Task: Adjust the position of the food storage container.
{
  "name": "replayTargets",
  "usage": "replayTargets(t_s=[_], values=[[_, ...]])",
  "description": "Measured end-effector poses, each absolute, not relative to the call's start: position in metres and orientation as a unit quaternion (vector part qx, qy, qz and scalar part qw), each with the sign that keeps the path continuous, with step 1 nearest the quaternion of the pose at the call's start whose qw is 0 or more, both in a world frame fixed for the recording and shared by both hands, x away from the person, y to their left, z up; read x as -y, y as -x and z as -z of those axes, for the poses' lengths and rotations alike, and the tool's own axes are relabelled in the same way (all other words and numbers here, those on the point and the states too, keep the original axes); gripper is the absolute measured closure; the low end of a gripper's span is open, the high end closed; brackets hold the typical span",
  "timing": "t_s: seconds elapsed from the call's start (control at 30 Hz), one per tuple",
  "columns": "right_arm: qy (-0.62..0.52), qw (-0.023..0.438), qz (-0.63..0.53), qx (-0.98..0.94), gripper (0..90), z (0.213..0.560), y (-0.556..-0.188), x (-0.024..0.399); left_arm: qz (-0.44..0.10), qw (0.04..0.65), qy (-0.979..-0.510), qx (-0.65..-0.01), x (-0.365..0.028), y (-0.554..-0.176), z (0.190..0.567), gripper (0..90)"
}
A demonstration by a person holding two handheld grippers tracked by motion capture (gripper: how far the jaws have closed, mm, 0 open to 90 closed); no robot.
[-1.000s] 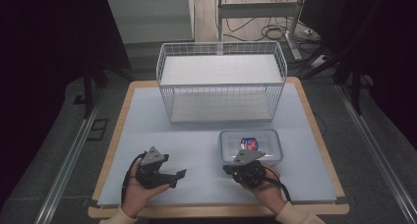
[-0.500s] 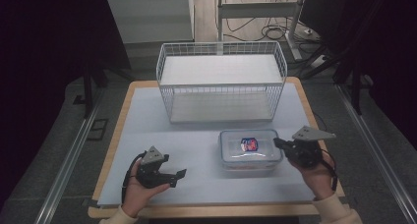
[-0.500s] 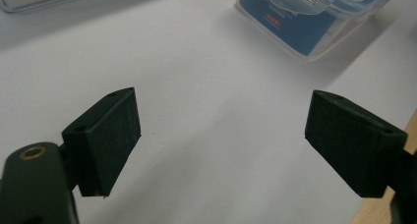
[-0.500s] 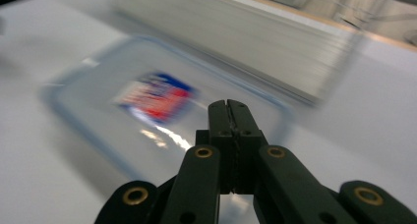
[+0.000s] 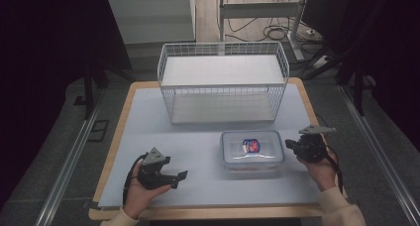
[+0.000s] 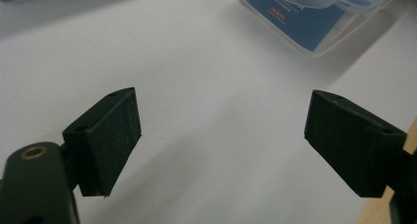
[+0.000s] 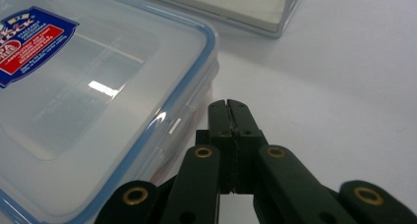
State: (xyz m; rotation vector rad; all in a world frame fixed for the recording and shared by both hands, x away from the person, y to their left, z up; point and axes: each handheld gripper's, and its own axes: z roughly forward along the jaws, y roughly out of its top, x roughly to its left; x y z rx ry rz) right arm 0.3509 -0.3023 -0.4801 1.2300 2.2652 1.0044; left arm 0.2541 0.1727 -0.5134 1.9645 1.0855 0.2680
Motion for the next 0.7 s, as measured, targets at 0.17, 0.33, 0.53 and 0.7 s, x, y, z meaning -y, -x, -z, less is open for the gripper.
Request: replayTargets(t_s=[0.17,0.33,0.53,0.7], values=[[-0.431,0.177,-0.353,-0.811,89.7,0.482,-0.350,0.297,-0.107,0.425,-0.788,-0.433,-0.173,-0.255,0.514,13.8],[-0.435,0.182,-0.351,-0.809,89.7,0.483,-0.349,0.295,-0.105,0.426,-0.786,-0.435,-0.173,-0.255,0.514,13.9],[-0.426,0.176,-0.349,-0.816,89.7,0.484,-0.346,0.284,-0.103,0.429,-0.782,-0.440,-0.176,-0.256,0.513,14.0],[-0.410,0.168,-0.349,-0.826,89.7,0.488,-0.342,0.267,-0.103,0.429,-0.782,-0.440,-0.176,-0.256,0.513,14.0]])
